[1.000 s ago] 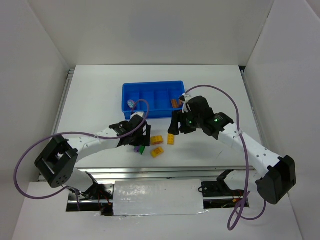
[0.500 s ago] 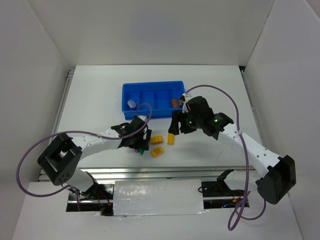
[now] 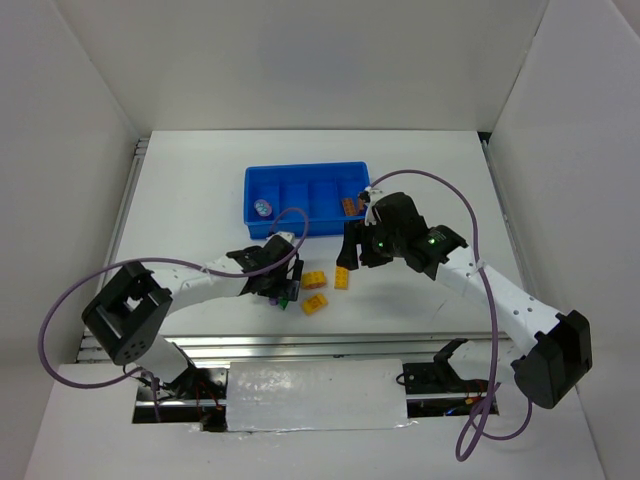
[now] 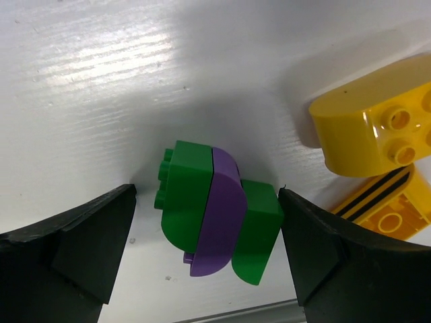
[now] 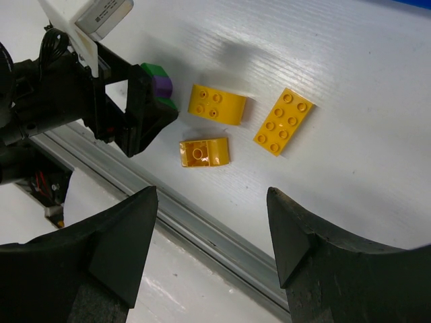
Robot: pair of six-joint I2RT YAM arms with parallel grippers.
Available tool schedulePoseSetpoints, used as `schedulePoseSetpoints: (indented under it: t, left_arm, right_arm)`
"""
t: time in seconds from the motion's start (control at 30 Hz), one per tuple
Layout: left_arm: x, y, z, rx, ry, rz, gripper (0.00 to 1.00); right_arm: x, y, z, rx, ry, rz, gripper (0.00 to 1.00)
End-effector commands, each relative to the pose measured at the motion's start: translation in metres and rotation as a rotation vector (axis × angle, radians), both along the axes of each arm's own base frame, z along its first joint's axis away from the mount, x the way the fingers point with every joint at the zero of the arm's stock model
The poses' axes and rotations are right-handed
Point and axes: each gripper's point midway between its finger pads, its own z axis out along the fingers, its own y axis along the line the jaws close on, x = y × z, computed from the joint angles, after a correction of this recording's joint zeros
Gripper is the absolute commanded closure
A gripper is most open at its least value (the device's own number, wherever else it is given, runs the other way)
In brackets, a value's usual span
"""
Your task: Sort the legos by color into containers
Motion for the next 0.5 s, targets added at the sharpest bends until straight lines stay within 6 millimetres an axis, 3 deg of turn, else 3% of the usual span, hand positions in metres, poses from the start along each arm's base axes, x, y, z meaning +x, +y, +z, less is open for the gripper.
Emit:
schedulePoseSetpoints:
  t: [0.0,0.27,0.47]
  left_arm:
    - [0.013,-0.001,0.008,0.042,-0.053,-0.019,0.0]
    - [0.021,-0.014,0.015,0.003,-0.104,-0.117,0.05]
    - [0.016,-0.027,0.011,-0.044,-0.076,-0.176,0.06]
  right_arm:
    - [0.004,0.005,0.005,0.012,-0.033,0.014,0.27]
    - [0.003,0.007,0.004,0.012,-0.025,0.024,0.27]
    - [0.003,0.007,0.002,0.007,-0.02,0.023,0.27]
